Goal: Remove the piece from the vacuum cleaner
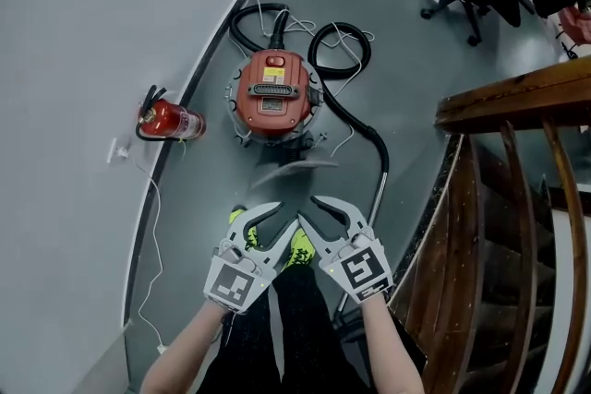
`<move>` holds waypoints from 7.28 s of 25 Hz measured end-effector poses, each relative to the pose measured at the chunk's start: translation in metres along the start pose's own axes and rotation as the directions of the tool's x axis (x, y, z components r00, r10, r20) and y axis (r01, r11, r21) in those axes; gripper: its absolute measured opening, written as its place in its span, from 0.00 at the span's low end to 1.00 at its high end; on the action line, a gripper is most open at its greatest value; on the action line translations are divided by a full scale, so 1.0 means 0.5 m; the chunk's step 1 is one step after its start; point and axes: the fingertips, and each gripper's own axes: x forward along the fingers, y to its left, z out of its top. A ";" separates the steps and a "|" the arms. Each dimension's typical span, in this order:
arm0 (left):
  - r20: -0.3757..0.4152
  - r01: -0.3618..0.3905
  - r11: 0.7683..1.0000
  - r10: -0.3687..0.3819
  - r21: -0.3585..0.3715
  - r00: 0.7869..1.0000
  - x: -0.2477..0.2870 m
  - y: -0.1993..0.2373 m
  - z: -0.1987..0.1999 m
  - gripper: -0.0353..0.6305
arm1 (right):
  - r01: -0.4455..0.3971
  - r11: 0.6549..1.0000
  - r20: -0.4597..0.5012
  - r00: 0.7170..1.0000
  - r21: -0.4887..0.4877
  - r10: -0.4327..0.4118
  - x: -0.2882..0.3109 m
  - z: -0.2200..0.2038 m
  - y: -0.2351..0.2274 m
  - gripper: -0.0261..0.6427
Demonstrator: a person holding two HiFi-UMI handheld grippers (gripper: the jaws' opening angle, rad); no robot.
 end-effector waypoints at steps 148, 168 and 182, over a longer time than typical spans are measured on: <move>-0.467 0.027 0.992 0.032 0.120 0.884 0.145 0.013 -0.782 0.18 | -0.033 0.964 -0.504 0.856 -0.265 -0.109 0.340 -0.653 -0.088 0.15; -0.528 0.003 0.999 -0.030 -0.051 0.849 0.089 -0.006 -0.852 0.50 | -0.103 0.988 -0.579 0.815 -0.119 0.016 0.345 -0.698 -0.065 0.42; -0.377 -0.245 0.959 0.176 -0.143 0.909 0.030 0.065 -0.655 0.19 | -0.011 0.998 -0.449 0.894 -0.064 -0.019 0.280 -0.543 -0.036 0.11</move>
